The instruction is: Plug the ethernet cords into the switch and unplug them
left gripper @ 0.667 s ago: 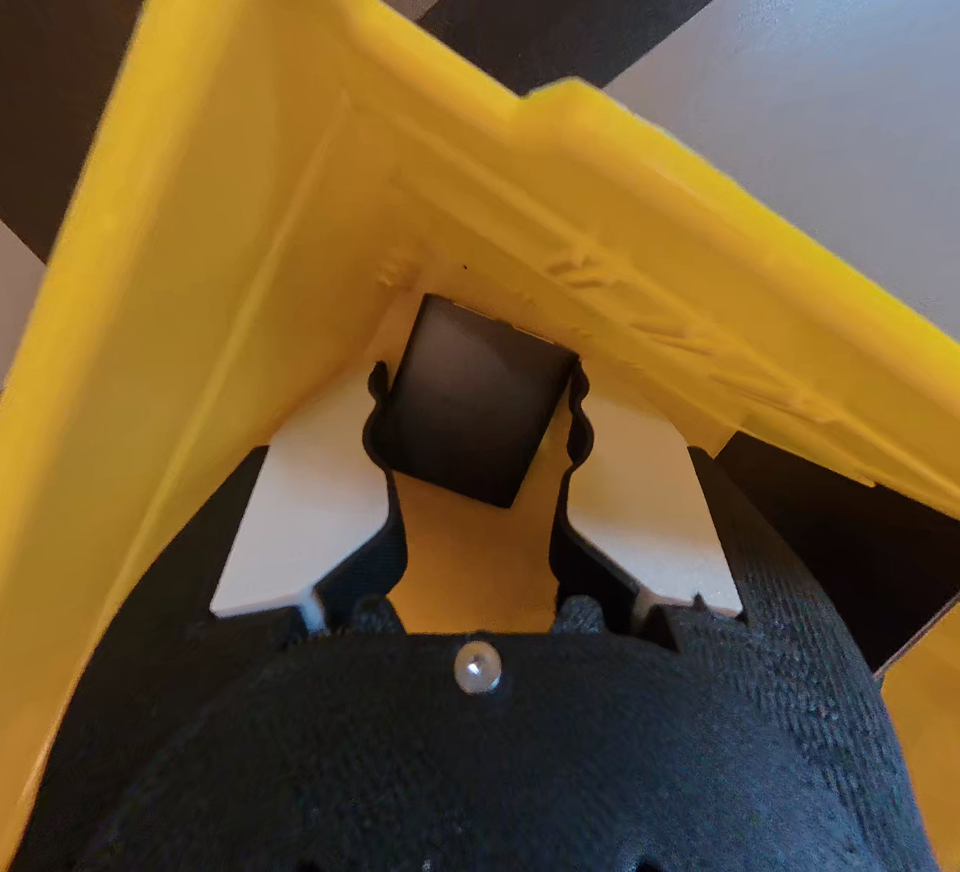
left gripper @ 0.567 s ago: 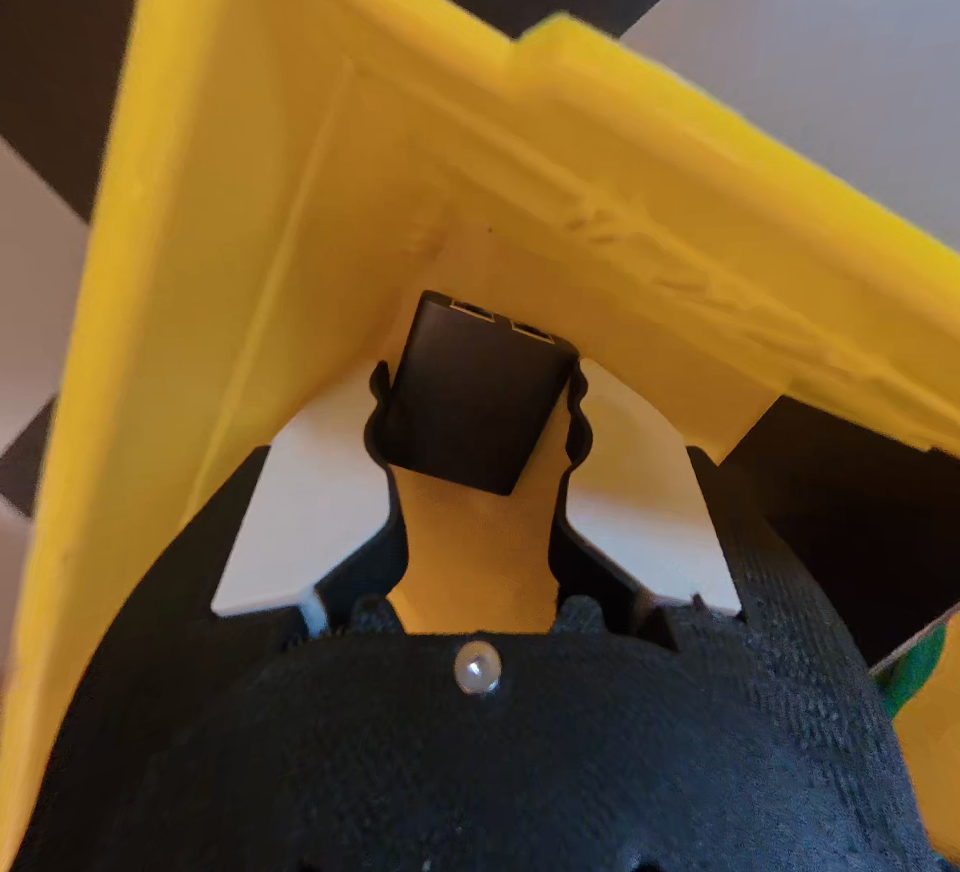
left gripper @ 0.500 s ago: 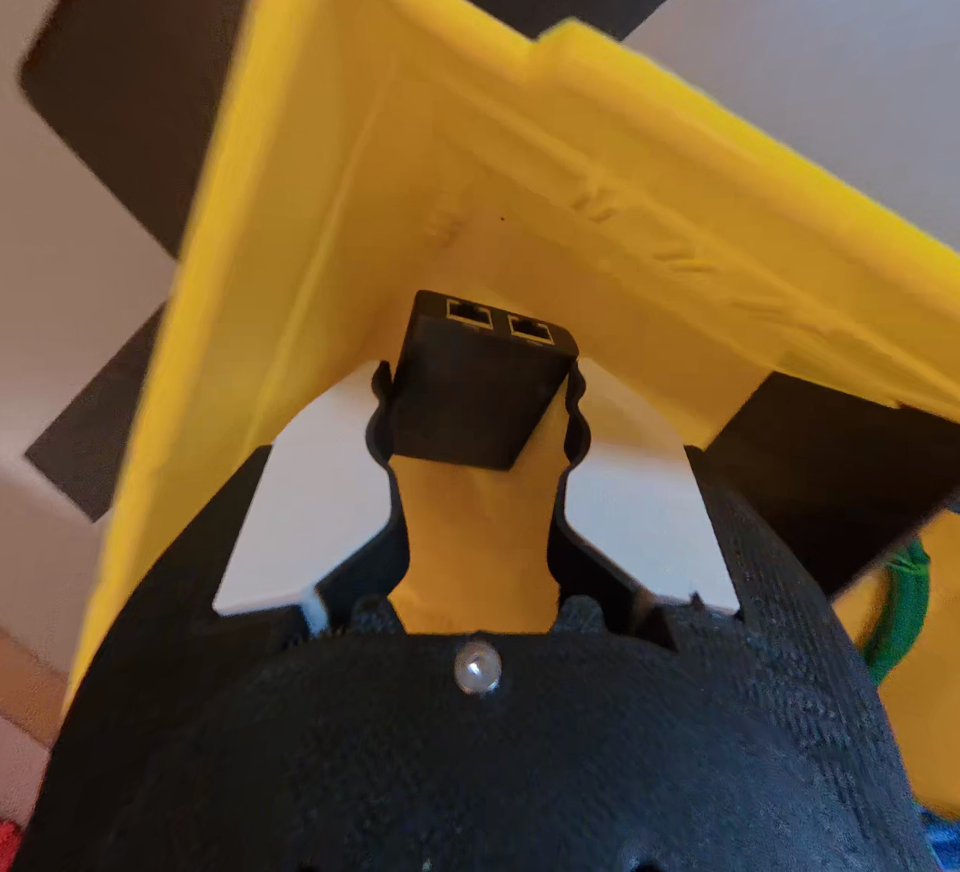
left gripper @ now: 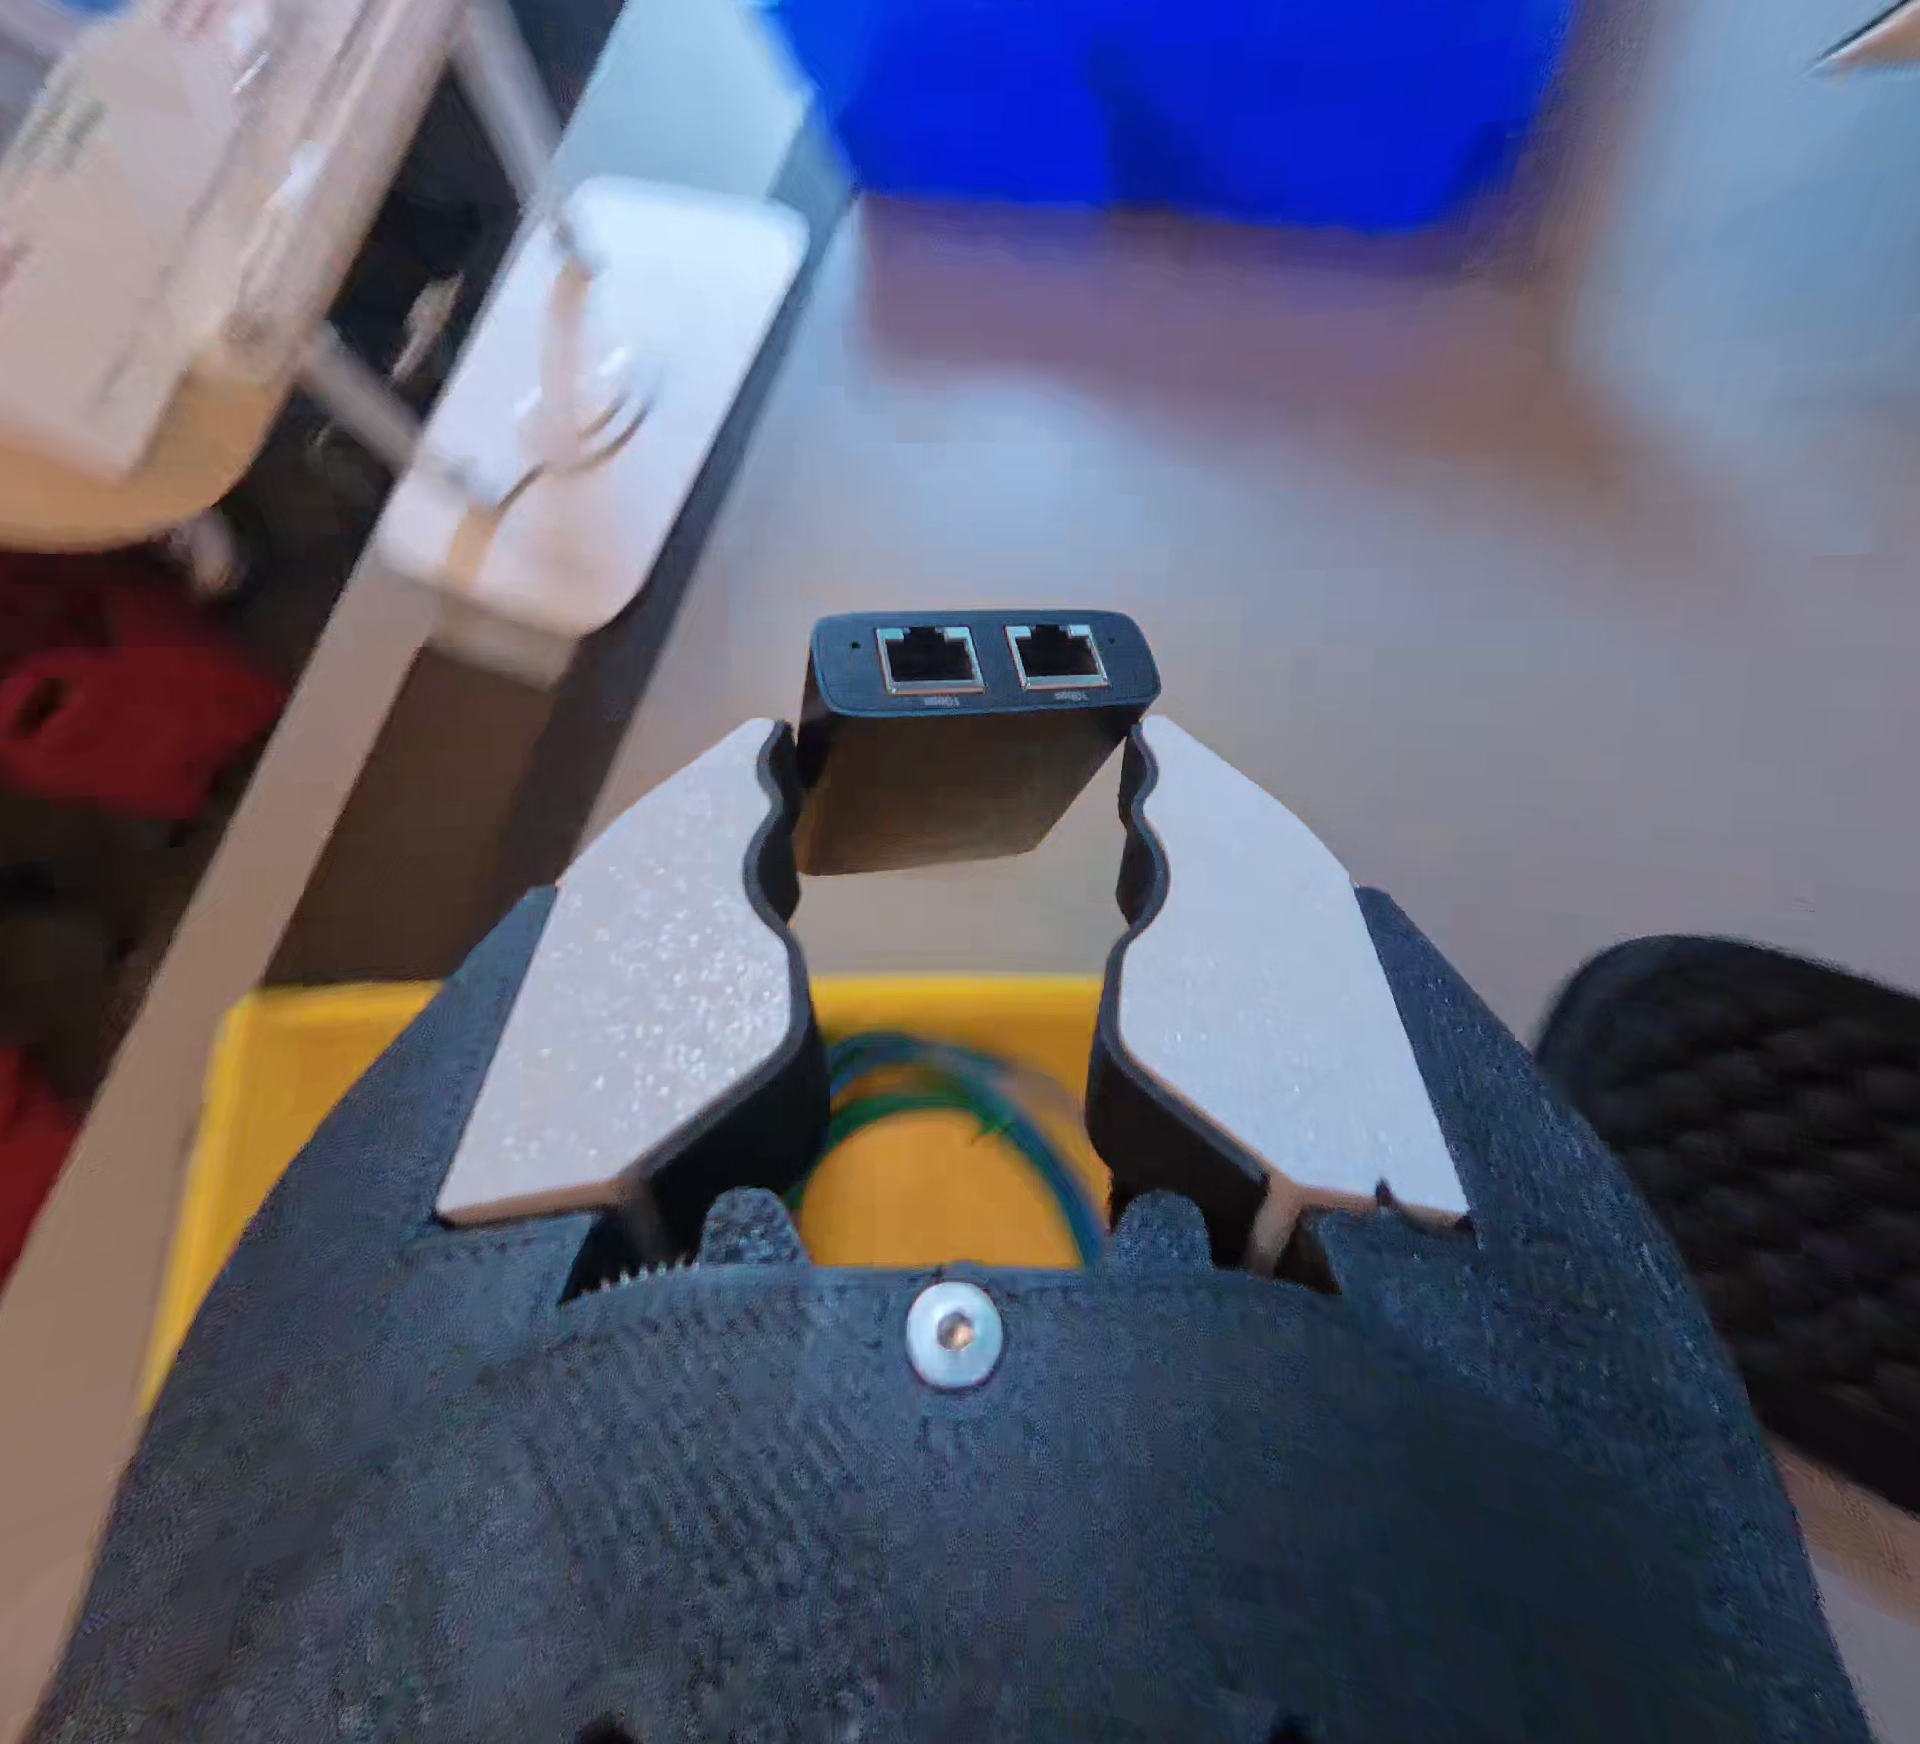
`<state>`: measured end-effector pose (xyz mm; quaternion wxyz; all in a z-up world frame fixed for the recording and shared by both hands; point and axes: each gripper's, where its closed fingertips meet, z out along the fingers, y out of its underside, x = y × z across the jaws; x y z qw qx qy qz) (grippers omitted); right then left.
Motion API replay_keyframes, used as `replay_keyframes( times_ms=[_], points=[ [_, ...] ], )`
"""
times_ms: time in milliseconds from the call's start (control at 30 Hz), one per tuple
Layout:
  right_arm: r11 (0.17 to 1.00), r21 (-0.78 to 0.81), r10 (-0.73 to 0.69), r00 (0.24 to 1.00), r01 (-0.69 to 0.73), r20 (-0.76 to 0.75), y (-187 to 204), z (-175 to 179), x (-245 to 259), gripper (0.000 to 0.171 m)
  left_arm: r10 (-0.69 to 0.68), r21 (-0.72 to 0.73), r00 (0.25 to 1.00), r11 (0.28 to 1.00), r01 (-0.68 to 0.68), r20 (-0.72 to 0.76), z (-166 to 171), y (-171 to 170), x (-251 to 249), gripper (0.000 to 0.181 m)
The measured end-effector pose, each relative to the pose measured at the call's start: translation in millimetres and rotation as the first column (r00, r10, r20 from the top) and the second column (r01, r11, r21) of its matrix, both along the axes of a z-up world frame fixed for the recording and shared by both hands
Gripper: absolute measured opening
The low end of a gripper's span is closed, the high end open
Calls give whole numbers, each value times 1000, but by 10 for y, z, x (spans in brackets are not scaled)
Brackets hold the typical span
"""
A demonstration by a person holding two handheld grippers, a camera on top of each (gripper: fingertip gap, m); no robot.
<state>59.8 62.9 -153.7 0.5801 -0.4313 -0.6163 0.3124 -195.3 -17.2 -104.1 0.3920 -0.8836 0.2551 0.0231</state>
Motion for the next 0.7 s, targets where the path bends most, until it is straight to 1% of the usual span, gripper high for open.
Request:
replay_keyframes(
  times_ms=[33,100,167,200,267,333,367,433,467,500,533,567,600,633,700],
  points=[
    [999,6,44,999,-44,-8,-122,36,-23,36,-79,40,996,996,77,44,-11,-21,343,61],
    [990,-24,141,990,-141,3,-394,75,-90,40,-216,158,969,968,196,122,-34,-62,988,60],
    [979,-68,195,981,-194,18,-611,87,-185,49,-320,294,917,924,246,238,-31,-104,1548,60],
    [979,-63,197,980,-196,12,-682,98,-237,53,-359,351,883,903,247,303,-28,-124,1770,60],
    [981,-6,192,981,-192,0,-807,108,-343,59,-404,442,820,872,210,407,-26,-131,2063,60],
    [982,81,173,985,-171,-25,-892,133,-437,58,-415,453,754,874,176,509,-106,-133,2240,60],
    [982,117,157,986,-150,-52,-909,165,-474,53,-406,455,724,879,143,557,-139,-129,2283,60],
    [968,209,164,982,-141,-97,-959,221,-493,35,-380,459,633,887,43,674,-160,-129,2263,60],
    [955,268,159,981,-125,-111,-954,241,-480,23,-378,445,588,895,33,715,-199,-154,2229,54],
    [939,313,184,977,-143,-106,-971,244,-458,22,-381,439,561,898,36,735,-253,-181,2182,41],
    [943,298,183,979,-149,-92,-948,228,-446,22,-370,435,564,900,21,739,-314,-190,2104,21],
    [946,285,184,980,-157,-70,-916,195,-436,22,-359,440,585,898,4,727,-358,-198,2027,23],
    [944,281,193,980,-173,-46,-886,149,-420,22,-356,447,621,895,10,699,-396,-214,1986,29],
    [940,276,216,976,-201,-24,-878,102,-396,22,-353,449,679,893,38,644,-454,-232,1972,34],
    [934,208,285,957,-289,51,-917,-37,-339,21,-325,465,838,880,98,439,-611,-239,1932,40]
  ],
)
